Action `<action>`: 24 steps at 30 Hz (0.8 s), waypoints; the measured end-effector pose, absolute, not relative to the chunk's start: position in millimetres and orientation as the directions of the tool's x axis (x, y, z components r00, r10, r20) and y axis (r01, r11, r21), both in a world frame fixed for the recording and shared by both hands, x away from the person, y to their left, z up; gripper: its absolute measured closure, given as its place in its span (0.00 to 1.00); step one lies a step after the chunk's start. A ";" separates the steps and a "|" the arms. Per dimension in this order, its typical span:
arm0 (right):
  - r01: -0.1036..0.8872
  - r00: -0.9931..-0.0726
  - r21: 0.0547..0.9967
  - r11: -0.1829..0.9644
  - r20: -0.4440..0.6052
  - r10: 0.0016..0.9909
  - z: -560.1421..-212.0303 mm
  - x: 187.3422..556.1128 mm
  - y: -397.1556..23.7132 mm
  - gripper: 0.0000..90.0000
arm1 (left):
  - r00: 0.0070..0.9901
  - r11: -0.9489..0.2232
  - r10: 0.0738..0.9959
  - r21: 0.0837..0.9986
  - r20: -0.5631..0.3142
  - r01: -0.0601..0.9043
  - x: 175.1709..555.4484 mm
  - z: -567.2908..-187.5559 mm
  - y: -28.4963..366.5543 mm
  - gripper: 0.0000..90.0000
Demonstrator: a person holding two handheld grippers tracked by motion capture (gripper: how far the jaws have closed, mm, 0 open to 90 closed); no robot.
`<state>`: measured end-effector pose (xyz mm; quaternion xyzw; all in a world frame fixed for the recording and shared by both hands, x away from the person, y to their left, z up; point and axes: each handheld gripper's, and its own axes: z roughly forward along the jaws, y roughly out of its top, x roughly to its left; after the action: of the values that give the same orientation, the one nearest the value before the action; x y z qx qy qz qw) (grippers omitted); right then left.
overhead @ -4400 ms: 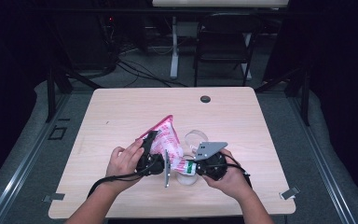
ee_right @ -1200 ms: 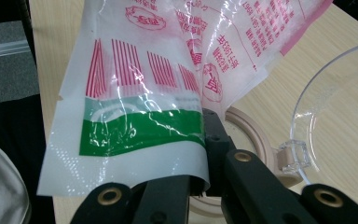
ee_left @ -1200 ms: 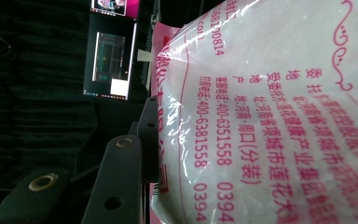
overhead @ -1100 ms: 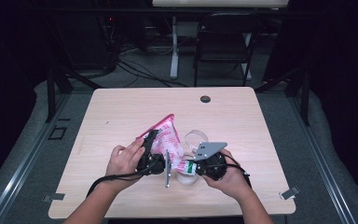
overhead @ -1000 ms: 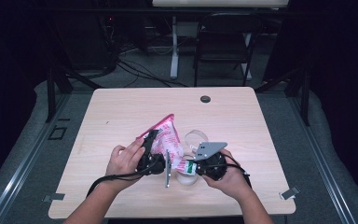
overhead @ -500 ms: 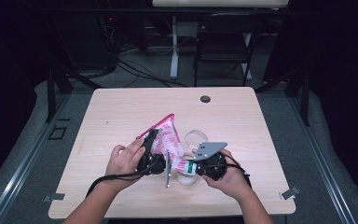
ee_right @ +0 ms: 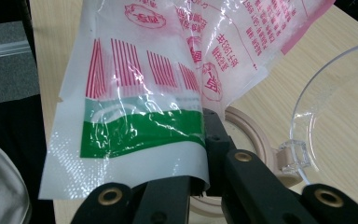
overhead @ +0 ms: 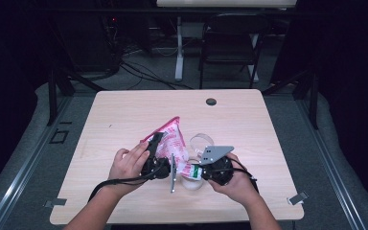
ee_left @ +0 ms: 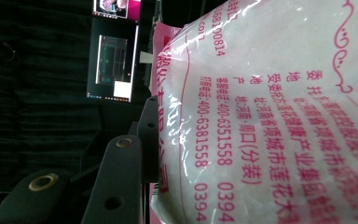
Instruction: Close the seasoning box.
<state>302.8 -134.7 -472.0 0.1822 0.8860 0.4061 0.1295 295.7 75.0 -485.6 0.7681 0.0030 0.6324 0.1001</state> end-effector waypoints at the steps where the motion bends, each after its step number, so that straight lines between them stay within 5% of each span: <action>1: 0.218 -0.900 0.767 0.603 -0.082 0.429 -472.0 302.9 -134.8 1.00 | 0.199 -0.980 0.130 0.156 0.971 -0.123 295.6 -485.6 74.8 0.71; 24: 0.218 -0.898 0.767 0.604 -0.085 0.431 -471.5 302.7 -136.6 1.00 | 0.159 -0.981 0.110 0.133 0.981 -0.141 293.1 -483.6 72.7 0.71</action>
<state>302.7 -136.6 -471.5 0.1832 0.8858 0.4056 0.1316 293.1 72.7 -483.6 0.7551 -0.0104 0.6484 0.0967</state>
